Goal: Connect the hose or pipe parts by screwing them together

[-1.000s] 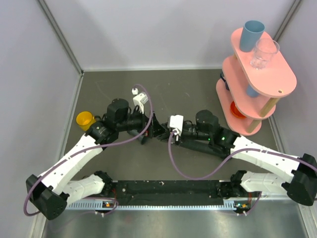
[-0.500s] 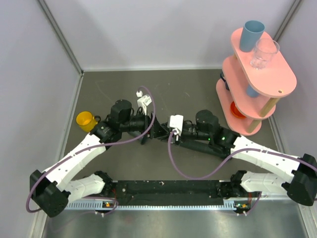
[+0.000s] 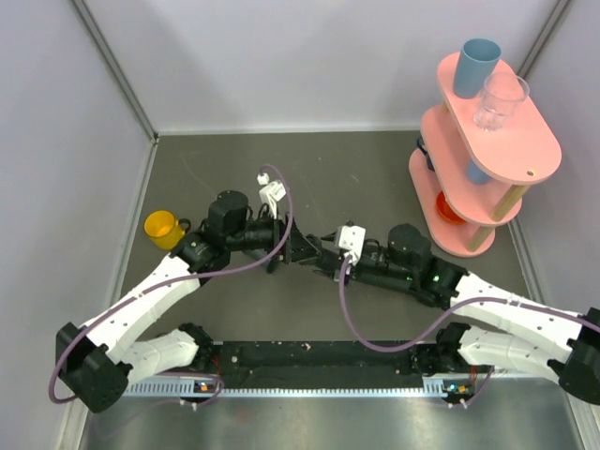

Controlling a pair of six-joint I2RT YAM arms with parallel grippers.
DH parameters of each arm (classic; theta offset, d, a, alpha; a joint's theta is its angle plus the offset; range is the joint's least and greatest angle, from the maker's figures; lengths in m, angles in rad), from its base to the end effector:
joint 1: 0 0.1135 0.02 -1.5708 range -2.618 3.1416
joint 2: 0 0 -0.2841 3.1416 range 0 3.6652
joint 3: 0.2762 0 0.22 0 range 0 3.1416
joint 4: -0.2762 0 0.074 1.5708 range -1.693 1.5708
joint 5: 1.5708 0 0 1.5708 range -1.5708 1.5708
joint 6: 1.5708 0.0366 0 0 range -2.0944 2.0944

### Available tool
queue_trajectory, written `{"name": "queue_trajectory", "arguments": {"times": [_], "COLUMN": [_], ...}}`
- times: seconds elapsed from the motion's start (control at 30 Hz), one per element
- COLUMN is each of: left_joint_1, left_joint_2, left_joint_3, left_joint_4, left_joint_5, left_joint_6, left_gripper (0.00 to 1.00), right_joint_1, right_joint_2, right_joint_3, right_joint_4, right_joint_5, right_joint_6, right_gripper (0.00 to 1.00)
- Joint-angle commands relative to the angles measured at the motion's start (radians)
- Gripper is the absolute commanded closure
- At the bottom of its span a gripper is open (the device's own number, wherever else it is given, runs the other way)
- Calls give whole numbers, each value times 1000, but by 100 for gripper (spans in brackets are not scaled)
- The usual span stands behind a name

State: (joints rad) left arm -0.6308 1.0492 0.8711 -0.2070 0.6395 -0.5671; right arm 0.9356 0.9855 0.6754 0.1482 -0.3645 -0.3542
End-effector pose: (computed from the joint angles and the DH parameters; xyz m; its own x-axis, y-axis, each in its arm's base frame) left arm 0.1431 -0.1316 0.3425 -0.7500 0.0140 -0.6613 0.6129 0.3904 -0.6869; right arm 0.1021 0.1604 0.3254 0.2435 -0.2157 -0.9456 -0.9343 0.2093 -0.2884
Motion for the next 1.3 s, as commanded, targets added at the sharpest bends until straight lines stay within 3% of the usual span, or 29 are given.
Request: {"name": "queue_trajectory", "arguments": {"times": [0.0, 0.1, 0.17, 0.27, 0.3, 0.37, 0.67, 0.77, 0.9, 0.93, 1.03, 1.27], "left_joint_1": [17, 20, 23, 25, 26, 36, 82, 80, 80, 80, 80, 80], "left_joint_2": [-38, -38, -37, -38, -38, -44, 6, 21, 20, 14, 9, 2], "left_joint_3": [-3, -1, 0, 0, 0, 8, 72, 63, 36, 23, 11, -9], "left_joint_4": [31, 29, 31, 29, 23, 3, -176, -177, -114, -102, -72, -32], "left_joint_5": [-34, -38, -35, -24, -24, -26, 12, 26, 66, 69, 74, 78], "left_joint_6": [4, 3, 3, 4, 7, 15, 87, 84, 46, 39, 24, 1], "left_gripper": [100, 100, 100, 100, 100, 100, 100, 100, 100, 100, 100, 100], "right_joint_1": [-1, -3, -11, -29, -32, -58, -115, -115, -115, -115, -115, -113], "right_joint_2": [-71, -85, -77, -64, -59, -61, -70, -39, -71, -80, -100, -35], "right_joint_3": [-56, -68, -74, -83, -88, -103, -142, -120, -172, -181, -178, -119], "right_joint_4": [13, 5, 17, 37, 40, 45, 56, 34, 134, 199, 273, 376], "right_joint_5": [70, 85, 96, 107, 120, 151, 148, 116, 30, 7, -68, -195], "right_joint_6": [44, 54, 58, 60, 60, 55, 21, 15, 69, 87, 136, 211], "right_gripper": [25, 23, 28, 45, 56, 63, 66, 60, 21, 17, 13, 13]}}
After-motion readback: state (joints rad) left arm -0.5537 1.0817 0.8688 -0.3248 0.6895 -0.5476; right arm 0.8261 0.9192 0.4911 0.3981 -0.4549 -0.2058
